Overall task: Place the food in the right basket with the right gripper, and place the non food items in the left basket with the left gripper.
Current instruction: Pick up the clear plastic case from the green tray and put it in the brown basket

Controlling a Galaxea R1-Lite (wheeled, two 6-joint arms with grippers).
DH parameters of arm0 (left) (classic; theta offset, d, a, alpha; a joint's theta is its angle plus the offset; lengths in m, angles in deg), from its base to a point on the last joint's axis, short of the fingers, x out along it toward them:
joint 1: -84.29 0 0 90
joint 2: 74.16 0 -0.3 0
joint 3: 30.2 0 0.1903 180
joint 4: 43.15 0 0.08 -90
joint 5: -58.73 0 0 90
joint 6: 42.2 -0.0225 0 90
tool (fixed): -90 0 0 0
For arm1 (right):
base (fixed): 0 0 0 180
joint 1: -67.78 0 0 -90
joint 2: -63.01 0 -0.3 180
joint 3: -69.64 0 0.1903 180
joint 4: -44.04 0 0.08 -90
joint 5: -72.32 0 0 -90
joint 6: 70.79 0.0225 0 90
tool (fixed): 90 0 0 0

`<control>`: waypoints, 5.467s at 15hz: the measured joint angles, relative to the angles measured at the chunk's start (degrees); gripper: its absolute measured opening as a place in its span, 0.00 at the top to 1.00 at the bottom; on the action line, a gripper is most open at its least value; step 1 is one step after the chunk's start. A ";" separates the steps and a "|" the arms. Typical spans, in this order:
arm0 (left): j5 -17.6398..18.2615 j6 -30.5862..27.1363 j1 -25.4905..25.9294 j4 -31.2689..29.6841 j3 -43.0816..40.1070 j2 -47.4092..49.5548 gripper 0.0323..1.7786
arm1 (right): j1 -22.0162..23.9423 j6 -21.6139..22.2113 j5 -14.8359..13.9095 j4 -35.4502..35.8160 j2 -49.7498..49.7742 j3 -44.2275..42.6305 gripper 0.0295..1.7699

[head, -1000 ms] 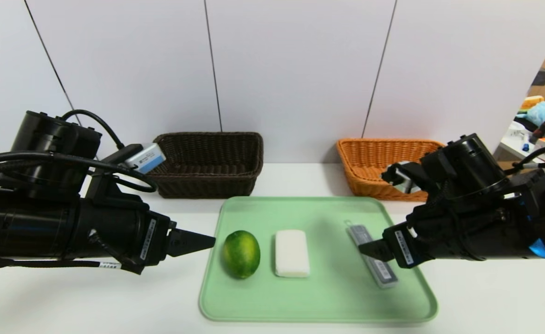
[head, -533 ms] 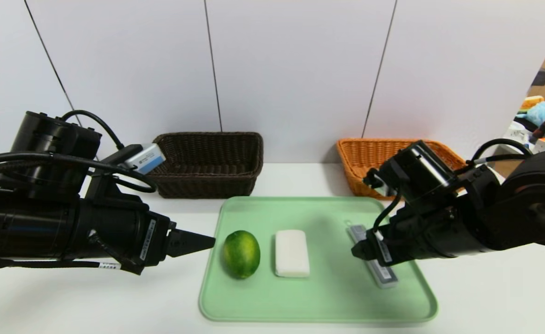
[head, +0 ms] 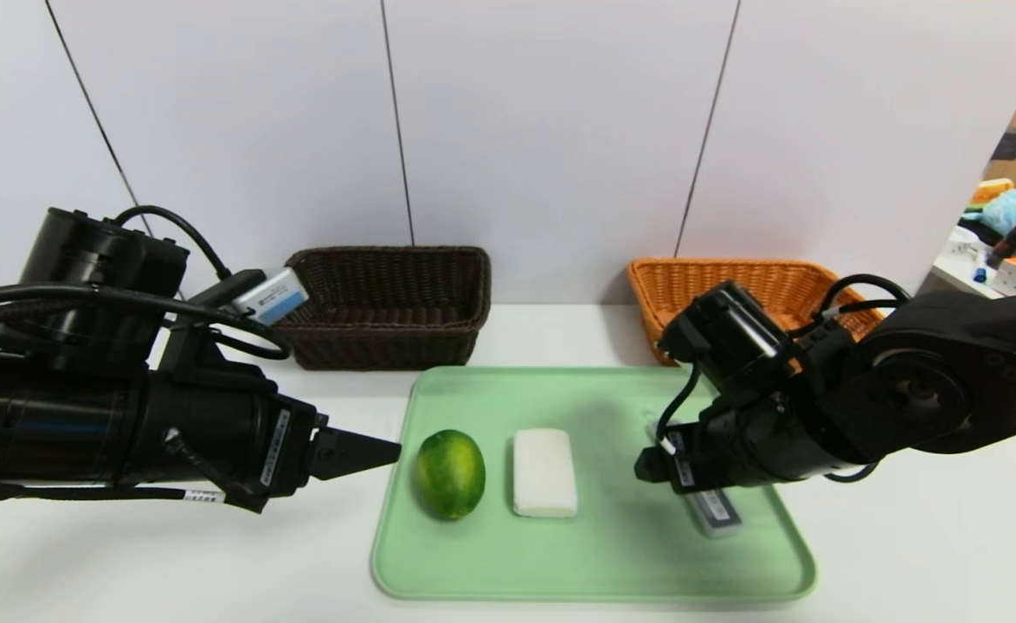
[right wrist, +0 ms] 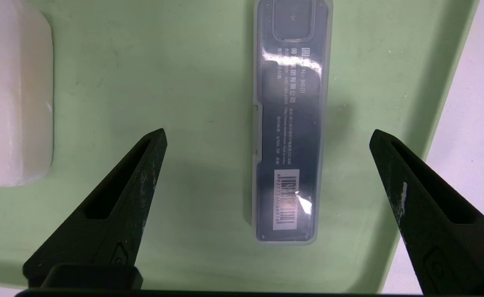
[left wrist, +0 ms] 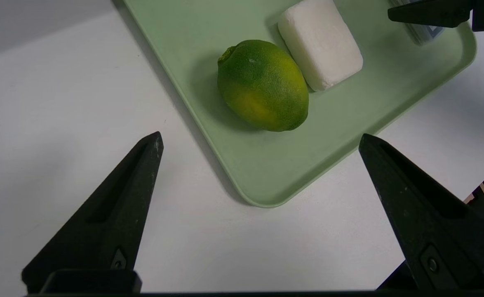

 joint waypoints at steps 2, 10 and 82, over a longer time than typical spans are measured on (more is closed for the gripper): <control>0.00 0.02 0.00 0.00 0.00 0.00 0.05 | 0.13 1.12 0.04 0.05 -0.29 0.00 0.04; 0.00 0.05 0.00 -0.05 -0.44 0.02 0.05 | 0.49 2.51 0.37 0.11 -1.43 0.52 0.04; -2.51 1.69 1.82 -2.95 -7.94 3.45 0.05 | -8.33 -30.67 1.24 58.89 -41.14 -46.73 0.70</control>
